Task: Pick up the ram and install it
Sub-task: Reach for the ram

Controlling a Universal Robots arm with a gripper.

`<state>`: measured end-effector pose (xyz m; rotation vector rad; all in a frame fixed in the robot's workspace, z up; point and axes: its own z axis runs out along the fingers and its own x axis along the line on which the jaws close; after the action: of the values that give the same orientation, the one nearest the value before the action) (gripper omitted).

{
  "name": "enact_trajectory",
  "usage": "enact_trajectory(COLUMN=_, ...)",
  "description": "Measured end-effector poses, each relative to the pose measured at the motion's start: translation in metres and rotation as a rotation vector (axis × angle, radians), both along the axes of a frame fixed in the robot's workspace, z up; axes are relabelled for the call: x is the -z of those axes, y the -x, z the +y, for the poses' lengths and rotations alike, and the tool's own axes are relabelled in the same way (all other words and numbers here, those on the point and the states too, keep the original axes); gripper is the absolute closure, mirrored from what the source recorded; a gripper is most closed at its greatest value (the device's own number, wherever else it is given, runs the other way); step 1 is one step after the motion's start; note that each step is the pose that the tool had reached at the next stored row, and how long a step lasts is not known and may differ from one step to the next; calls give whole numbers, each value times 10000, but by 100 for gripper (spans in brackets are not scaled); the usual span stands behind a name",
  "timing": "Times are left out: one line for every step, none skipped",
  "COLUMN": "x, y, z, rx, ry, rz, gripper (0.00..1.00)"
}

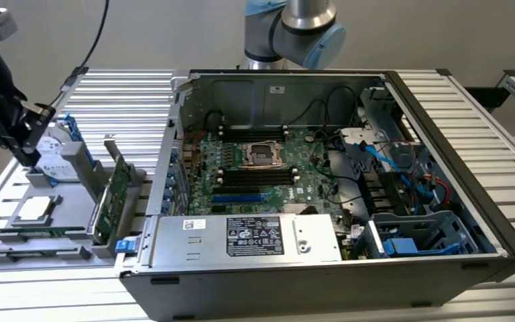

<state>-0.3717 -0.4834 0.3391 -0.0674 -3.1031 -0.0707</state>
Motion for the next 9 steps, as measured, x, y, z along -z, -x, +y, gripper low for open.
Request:
enact_trajectory(x=4, y=12, z=-14, rx=-15, ry=0, rz=0, gripper=89)
enact_trajectory(x=7, y=23, z=-29, rx=-31, ry=0, rz=0, gripper=89)
enact_trajectory(x=11, y=36, z=-44, rx=-47, ry=0, rz=0, gripper=89)
enact_trajectory(x=15, y=47, z=-58, rx=-63, ry=0, rz=0, gripper=89)
enact_trajectory(x=19, y=59, z=-73, rx=-78, ry=0, rz=0, gripper=89)
enact_trajectory(x=23, y=70, z=-88, rx=-95, ry=0, rz=1, gripper=89)
enact_trajectory(x=28, y=81, z=-103, rx=-111, ry=0, rz=1, gripper=89)
enact_trajectory(x=33, y=92, z=-117, rx=-127, ry=0, rz=1, gripper=89)
enact_trajectory(x=37, y=103, z=-132, rx=-143, ry=1, rz=3, gripper=89)
